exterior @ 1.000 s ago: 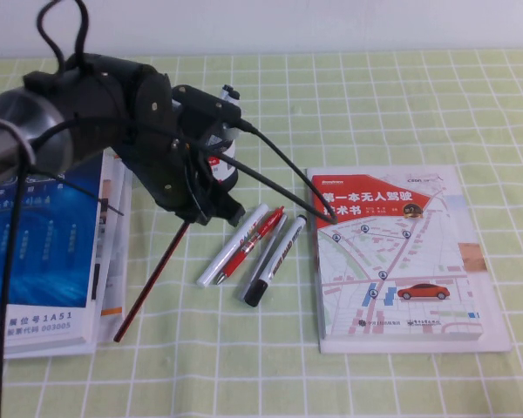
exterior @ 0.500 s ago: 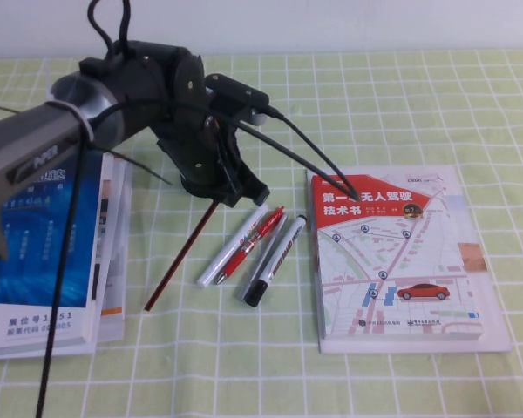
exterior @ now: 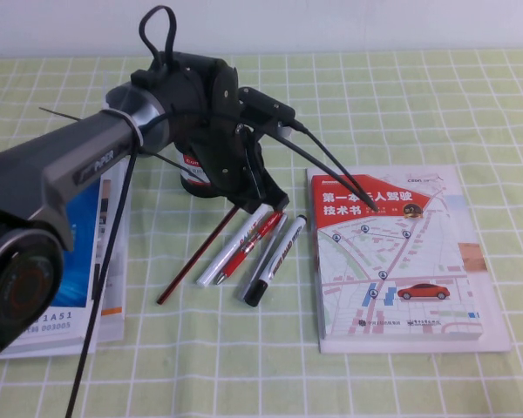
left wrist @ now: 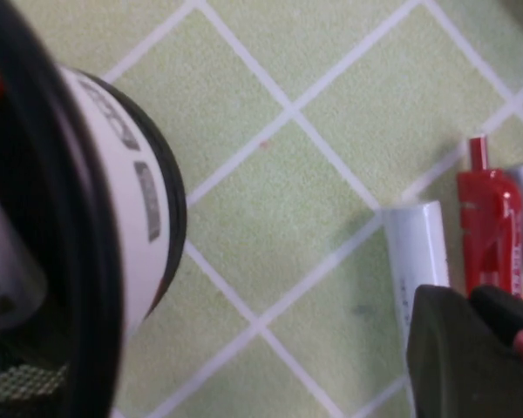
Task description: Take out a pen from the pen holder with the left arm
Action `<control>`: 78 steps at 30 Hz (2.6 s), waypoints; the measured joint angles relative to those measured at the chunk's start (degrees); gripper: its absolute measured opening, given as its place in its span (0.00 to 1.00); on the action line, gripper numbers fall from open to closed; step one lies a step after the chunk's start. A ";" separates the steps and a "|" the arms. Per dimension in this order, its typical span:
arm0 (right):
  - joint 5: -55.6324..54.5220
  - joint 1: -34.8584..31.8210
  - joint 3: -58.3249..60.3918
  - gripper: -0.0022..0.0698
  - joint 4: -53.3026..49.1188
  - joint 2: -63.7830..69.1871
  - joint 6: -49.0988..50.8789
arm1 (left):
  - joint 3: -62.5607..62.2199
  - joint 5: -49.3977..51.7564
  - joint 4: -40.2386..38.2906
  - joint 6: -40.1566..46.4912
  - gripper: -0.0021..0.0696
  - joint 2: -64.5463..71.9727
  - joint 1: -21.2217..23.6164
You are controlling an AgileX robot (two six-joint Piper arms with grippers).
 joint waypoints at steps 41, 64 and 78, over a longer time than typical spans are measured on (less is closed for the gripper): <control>0.00 0.00 0.00 0.01 0.00 0.00 0.00 | 11.70 -11.23 -3.93 3.01 0.13 -13.93 -6.45; 0.00 0.00 0.00 0.01 0.00 0.00 0.00 | 61.83 -29.53 -6.35 -1.73 0.03 -74.78 -0.50; 0.00 0.00 0.00 0.01 0.00 0.00 0.00 | 64.80 -29.05 -2.25 -5.23 0.03 -76.85 -0.50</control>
